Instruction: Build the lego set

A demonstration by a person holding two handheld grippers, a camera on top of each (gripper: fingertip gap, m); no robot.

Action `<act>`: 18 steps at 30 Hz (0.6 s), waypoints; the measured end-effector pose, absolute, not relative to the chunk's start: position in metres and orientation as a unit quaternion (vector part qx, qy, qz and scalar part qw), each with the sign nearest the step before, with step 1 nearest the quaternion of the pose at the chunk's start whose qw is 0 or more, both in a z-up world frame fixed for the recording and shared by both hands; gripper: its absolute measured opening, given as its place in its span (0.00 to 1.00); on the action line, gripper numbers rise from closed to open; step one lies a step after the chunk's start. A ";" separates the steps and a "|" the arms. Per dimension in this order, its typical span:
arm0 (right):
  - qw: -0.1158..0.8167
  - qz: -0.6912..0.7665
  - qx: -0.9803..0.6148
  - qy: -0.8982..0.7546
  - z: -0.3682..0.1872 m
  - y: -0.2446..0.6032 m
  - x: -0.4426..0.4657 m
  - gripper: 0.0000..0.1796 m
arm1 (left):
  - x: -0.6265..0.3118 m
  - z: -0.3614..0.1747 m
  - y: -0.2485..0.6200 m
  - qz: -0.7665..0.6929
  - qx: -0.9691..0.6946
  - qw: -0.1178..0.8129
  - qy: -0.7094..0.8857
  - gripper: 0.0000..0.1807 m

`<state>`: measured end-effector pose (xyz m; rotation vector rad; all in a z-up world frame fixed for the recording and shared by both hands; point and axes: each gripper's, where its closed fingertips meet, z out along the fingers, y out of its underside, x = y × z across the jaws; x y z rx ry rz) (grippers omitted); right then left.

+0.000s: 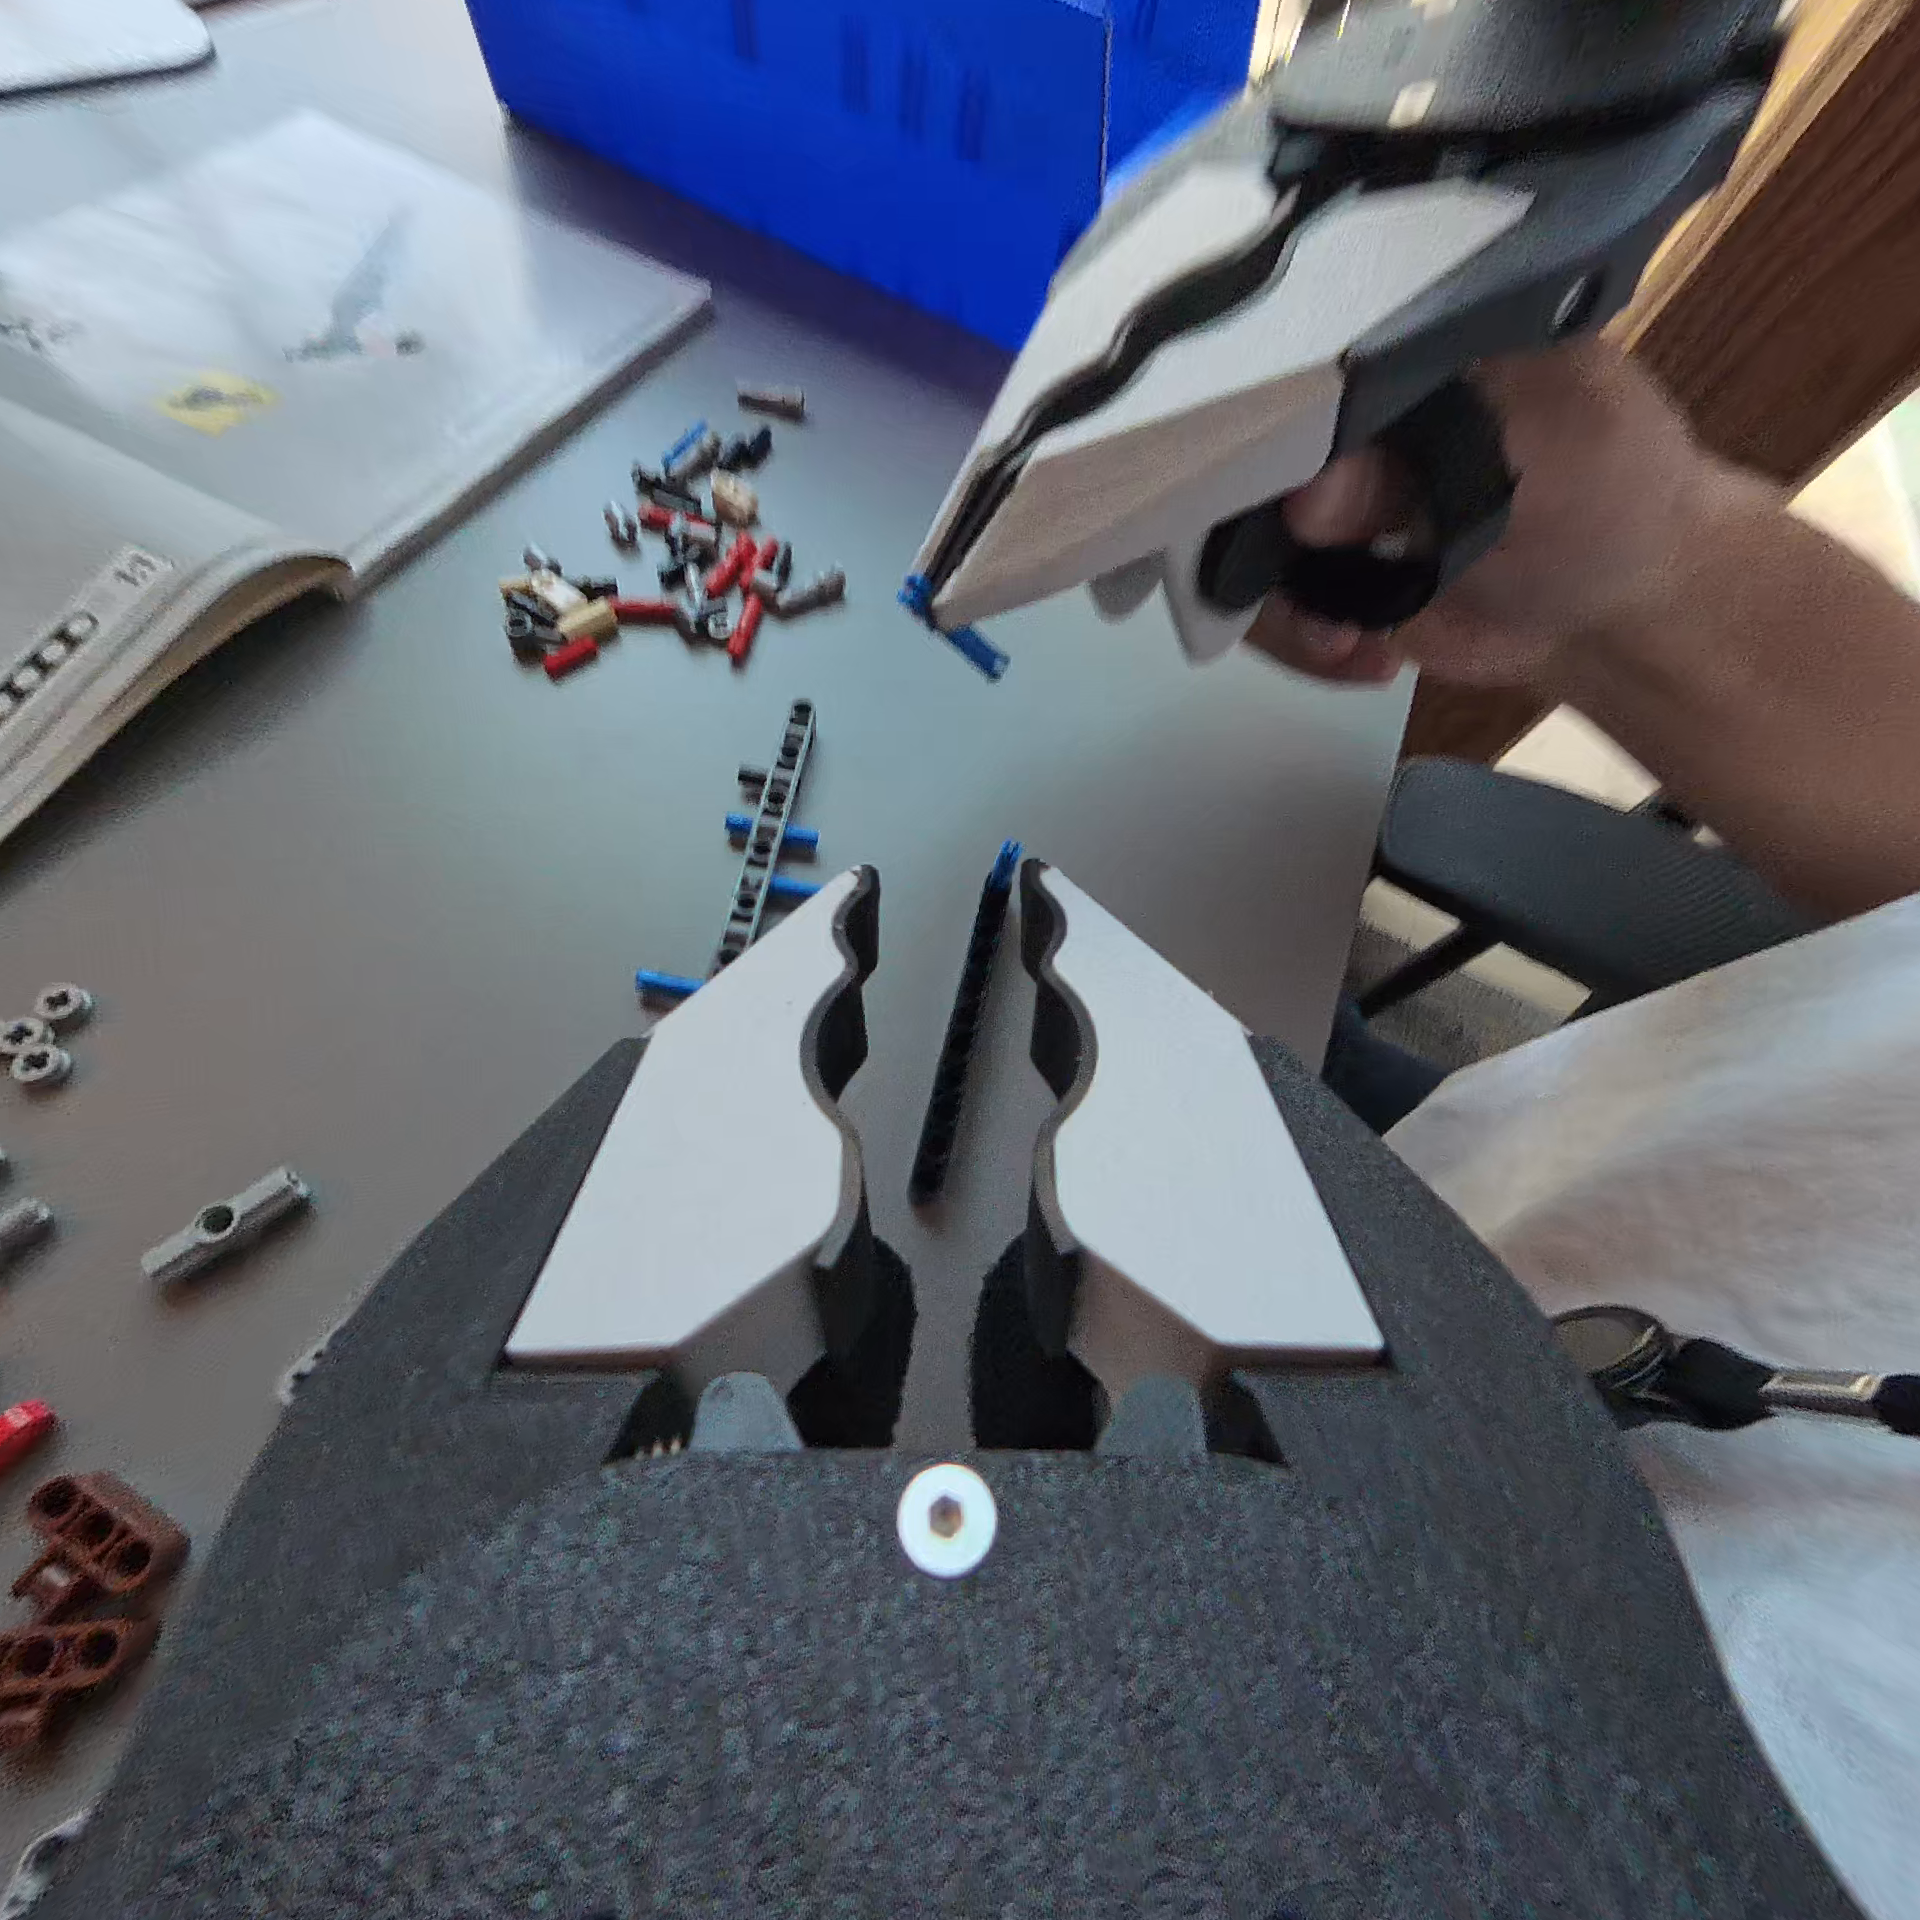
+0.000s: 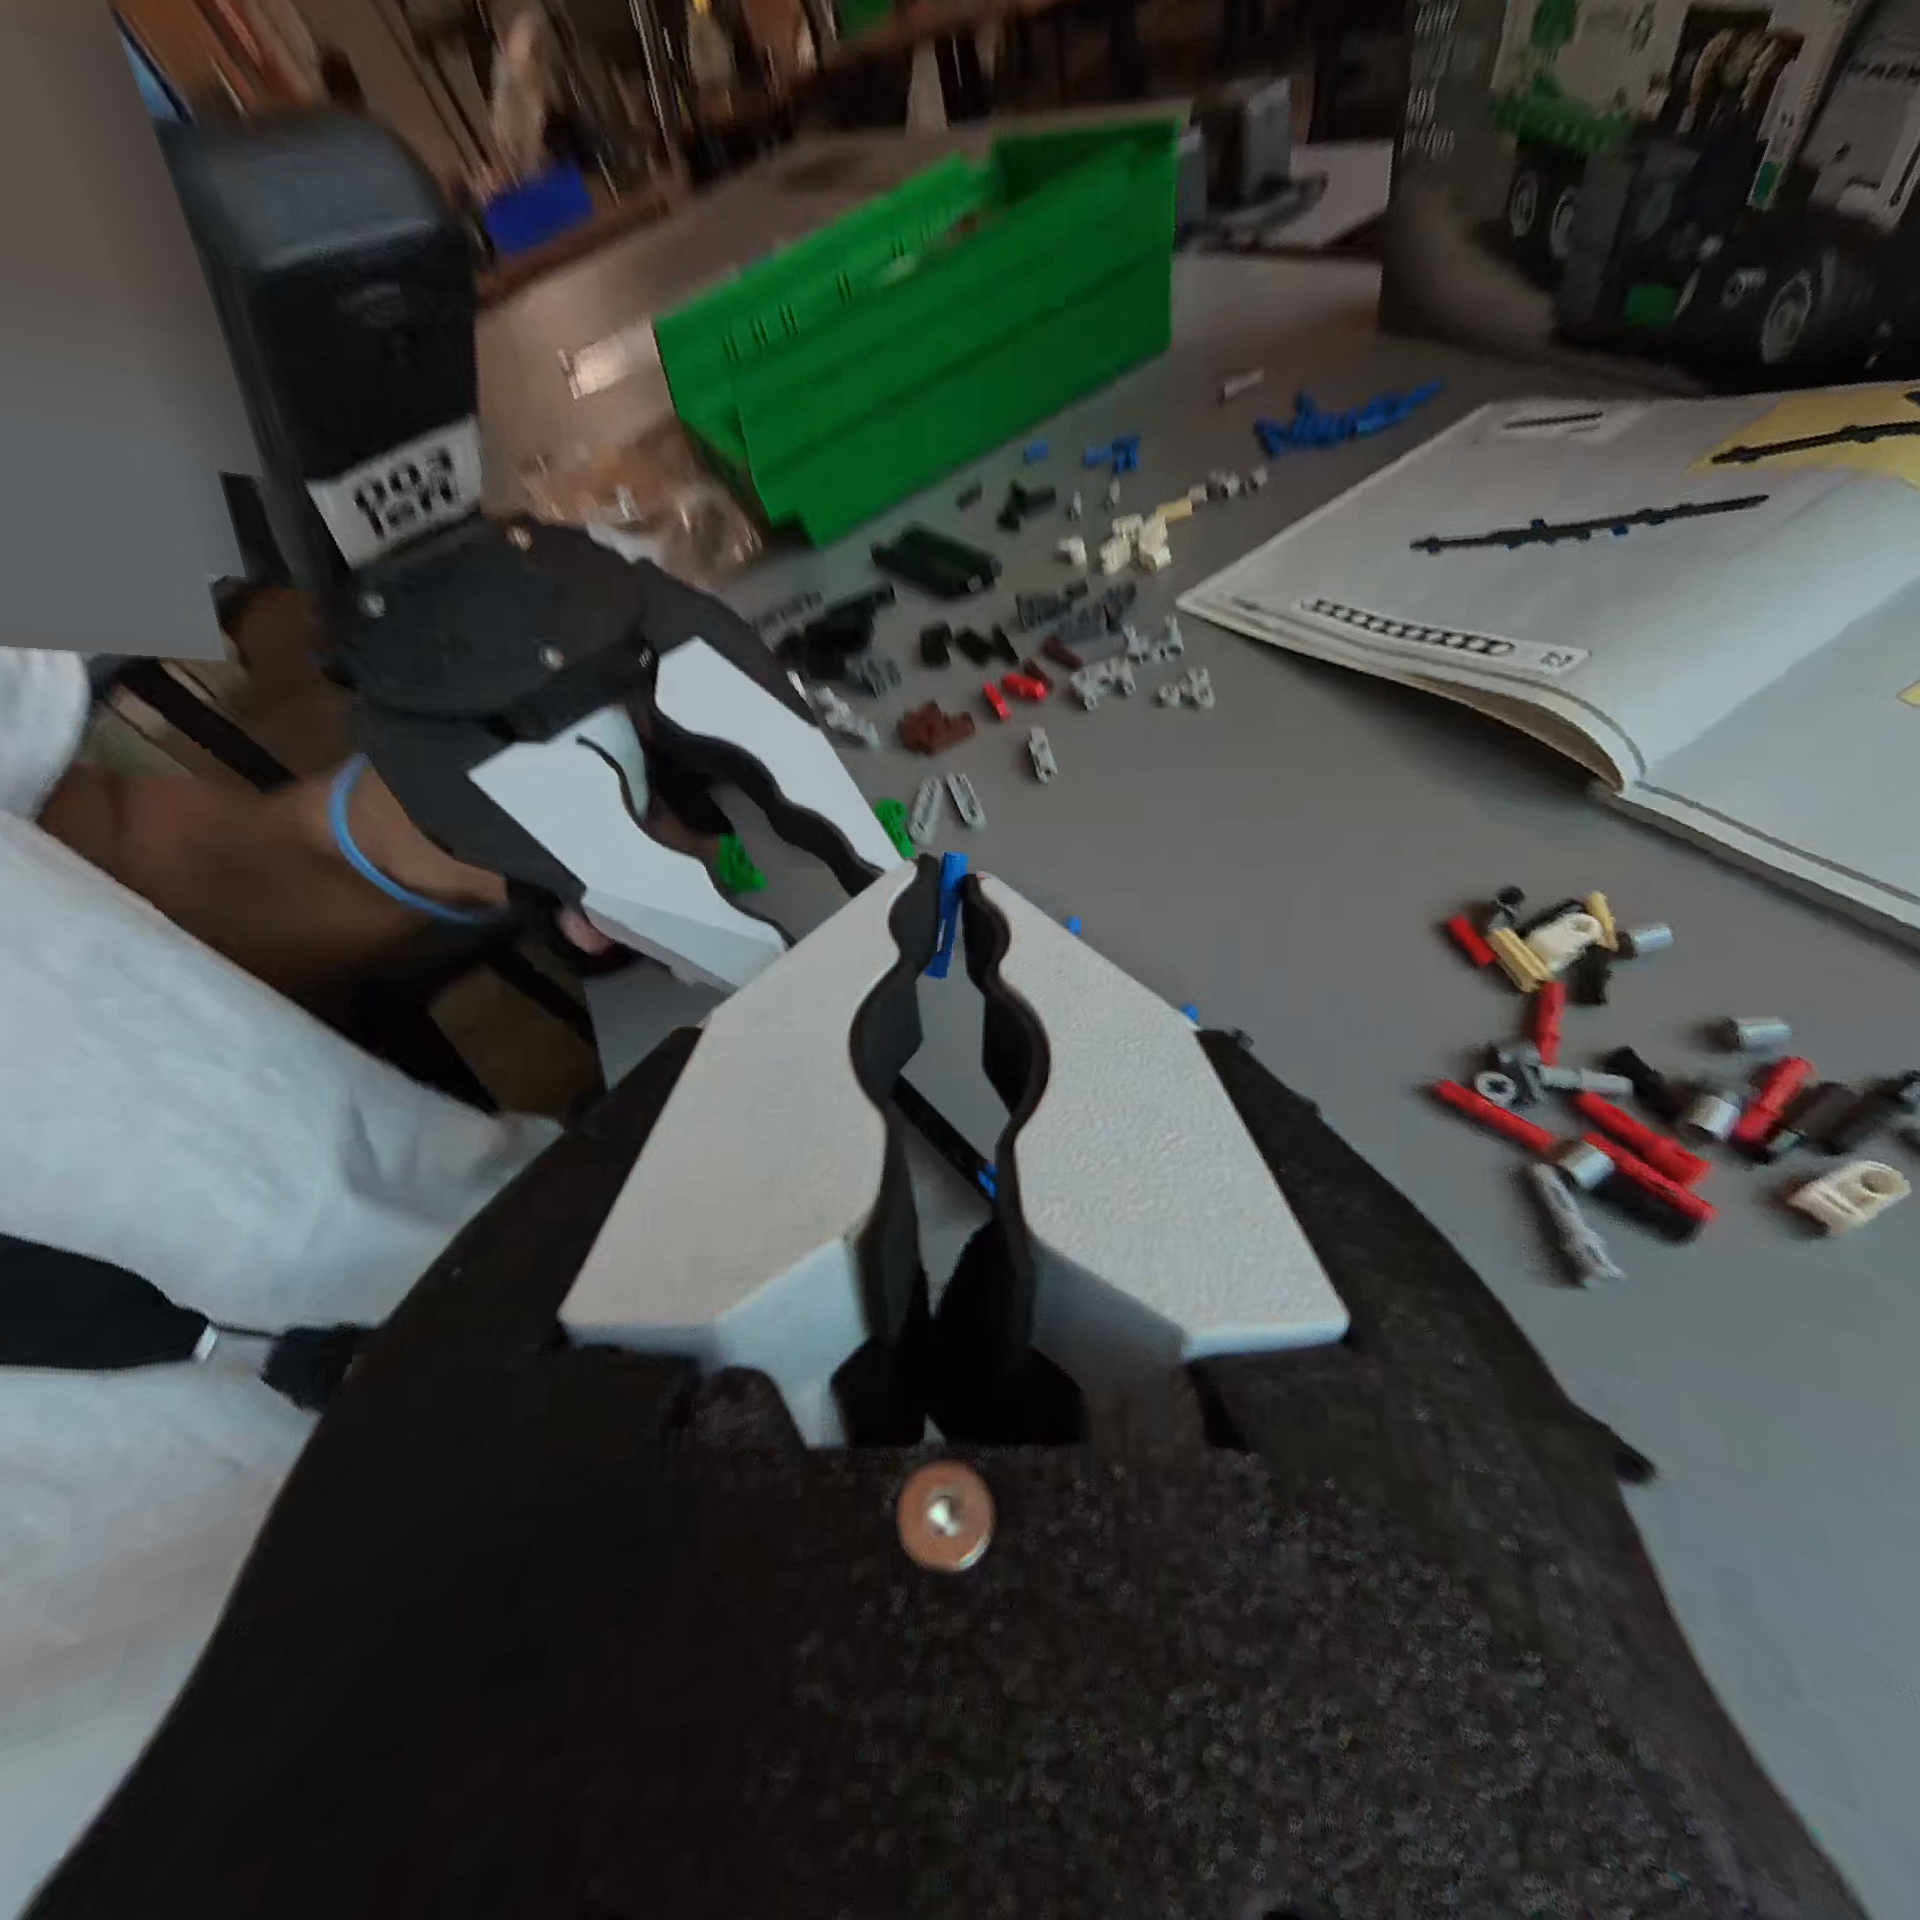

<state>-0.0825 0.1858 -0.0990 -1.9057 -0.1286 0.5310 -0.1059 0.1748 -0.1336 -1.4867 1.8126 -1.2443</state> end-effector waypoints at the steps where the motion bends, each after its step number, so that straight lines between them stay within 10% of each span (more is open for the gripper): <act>1: 0.571 0.259 -0.779 -0.026 -0.091 0.190 -0.088 0.02 | -0.104 -0.121 0.173 -0.484 -0.537 0.249 0.645 0.15; 18: 0.480 0.296 -0.817 -0.119 -0.109 0.187 -0.119 0.04 | -0.113 -0.122 0.185 -0.370 -0.448 0.347 0.736 0.02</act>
